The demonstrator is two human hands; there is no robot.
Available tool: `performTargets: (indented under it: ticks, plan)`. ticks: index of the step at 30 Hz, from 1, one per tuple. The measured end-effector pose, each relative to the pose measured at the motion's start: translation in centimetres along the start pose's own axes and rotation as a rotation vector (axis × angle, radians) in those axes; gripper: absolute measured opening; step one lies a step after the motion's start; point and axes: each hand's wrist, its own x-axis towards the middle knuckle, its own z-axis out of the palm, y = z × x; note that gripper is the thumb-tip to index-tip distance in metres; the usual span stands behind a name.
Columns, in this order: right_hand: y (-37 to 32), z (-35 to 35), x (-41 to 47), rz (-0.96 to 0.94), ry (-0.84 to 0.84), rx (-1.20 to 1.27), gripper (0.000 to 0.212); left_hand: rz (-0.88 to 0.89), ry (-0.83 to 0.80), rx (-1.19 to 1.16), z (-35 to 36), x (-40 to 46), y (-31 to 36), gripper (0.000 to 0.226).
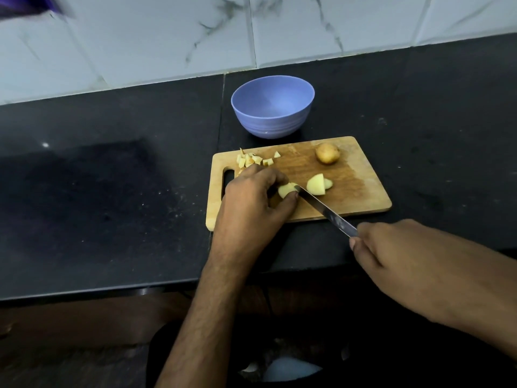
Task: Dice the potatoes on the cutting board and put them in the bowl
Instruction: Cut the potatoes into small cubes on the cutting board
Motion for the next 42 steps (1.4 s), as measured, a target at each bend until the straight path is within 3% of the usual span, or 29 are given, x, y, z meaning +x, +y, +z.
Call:
performTargets:
  ticks: [21,31,38,42]
  plan:
    - [-1.0,2.5,-0.1,-0.037,0.27,0.086,0.03,-0.005,-0.002,-0.013,-0.7,-0.9,0.0,0.026]
    - [-1.7,2.4,0.5,-0.021,0.225,0.036,0.027,0.001,0.033,-0.027,-0.6,-0.8,-0.2,0.018]
    - [-2.8,2.0,1.2,-0.023,0.103,-0.076,0.004,0.01,0.025,-0.014,-0.6,-0.8,-0.2,0.014]
    - [-2.6,1.6,1.1,-0.03,0.039,-0.086,0.003,-0.009,0.033,-0.024,-0.6,-0.8,0.0,0.014]
